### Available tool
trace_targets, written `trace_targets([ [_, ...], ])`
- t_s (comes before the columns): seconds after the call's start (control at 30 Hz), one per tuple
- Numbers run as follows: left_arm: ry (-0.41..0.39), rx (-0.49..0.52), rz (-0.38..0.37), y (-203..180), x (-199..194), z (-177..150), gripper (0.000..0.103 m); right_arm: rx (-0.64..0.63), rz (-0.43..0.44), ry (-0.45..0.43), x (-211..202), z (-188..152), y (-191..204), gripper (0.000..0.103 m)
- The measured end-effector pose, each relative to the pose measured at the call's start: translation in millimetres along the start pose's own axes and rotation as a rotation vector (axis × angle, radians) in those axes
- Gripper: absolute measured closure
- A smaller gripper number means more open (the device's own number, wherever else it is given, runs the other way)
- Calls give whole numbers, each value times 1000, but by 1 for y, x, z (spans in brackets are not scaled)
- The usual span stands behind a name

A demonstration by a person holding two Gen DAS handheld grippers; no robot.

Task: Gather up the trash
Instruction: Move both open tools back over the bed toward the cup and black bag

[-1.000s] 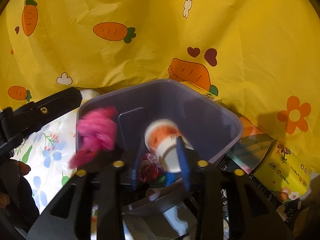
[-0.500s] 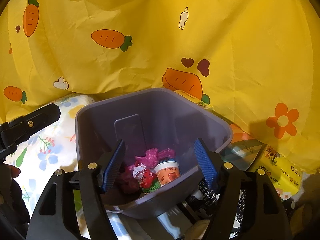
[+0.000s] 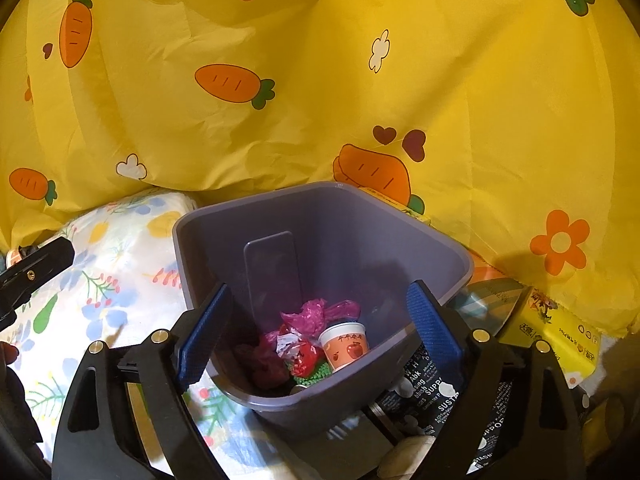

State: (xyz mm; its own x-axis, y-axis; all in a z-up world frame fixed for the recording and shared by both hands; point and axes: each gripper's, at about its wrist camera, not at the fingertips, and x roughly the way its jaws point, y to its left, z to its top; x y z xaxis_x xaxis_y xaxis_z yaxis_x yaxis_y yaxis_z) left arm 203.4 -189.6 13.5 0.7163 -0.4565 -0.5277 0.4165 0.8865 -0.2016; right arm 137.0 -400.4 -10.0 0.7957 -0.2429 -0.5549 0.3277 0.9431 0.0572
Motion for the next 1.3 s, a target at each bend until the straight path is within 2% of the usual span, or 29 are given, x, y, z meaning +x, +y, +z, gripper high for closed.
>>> trace_targets([
  [0.1,-1,-8,51,20,-8,-3,11,7,3,-2,-2,-1,9,17],
  [0.27,-7,-16,186,61,-24,-8,11,-17,40,5,-3,-2,36,17],
  [0.63,-6,-127,438,175,-62,-22,11,-150,190,58,2,-5,141,17],
  [0.8,-12,-177,499,215,-79,-22,11,-237,232,46,1,0,195,17],
  [1.03,-34,-211,585,262,-97,-18,11,-321,307,89,16,7,266,17],
  [1.2,-48,-227,643,291,-104,-13,11,-415,328,47,27,5,319,17],
  [1.3,-67,-245,663,309,-107,-10,11,-437,362,61,39,4,350,17],
])
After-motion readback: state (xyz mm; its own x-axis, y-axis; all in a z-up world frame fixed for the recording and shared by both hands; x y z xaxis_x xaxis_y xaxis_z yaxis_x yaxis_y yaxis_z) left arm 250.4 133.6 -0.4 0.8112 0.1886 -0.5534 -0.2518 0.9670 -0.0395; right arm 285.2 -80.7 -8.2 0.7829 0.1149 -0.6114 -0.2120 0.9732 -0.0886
